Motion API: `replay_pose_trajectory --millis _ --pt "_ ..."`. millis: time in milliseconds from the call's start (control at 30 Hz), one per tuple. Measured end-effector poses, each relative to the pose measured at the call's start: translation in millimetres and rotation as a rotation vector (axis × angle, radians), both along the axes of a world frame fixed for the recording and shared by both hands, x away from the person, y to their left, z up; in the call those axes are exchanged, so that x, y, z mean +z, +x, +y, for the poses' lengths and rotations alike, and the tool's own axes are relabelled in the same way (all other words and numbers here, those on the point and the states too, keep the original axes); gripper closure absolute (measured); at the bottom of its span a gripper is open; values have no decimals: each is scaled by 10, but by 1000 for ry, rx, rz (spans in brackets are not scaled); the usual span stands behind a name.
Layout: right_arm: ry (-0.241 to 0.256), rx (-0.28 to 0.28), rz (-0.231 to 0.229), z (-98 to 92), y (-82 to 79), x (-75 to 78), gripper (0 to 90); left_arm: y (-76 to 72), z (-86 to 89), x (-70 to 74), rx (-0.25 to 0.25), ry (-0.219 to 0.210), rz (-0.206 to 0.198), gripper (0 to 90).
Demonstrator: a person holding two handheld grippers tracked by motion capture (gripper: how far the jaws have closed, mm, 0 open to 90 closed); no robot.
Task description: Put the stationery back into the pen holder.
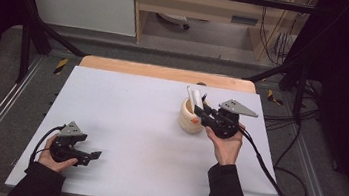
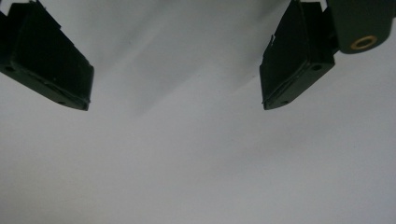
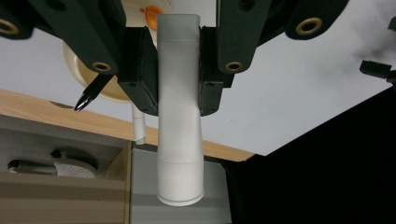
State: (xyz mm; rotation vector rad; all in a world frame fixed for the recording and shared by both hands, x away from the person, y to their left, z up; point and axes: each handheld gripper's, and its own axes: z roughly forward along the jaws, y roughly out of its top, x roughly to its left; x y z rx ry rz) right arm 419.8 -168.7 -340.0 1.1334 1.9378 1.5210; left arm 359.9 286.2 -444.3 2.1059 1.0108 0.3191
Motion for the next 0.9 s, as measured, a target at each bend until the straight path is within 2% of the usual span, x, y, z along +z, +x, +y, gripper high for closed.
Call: replay_pose_trajectory --millis 300,633,900 --pt "31 -50 -33 -2 171 -79 712 1 4 0 -1 1 0 98" --pt "24 -80 -20 -17 390 -189 712 4 4 -6 2 1 1 97" --pt "27 -91 -2 6 536 -350 712 5 8 -9 2 -3 2 97"
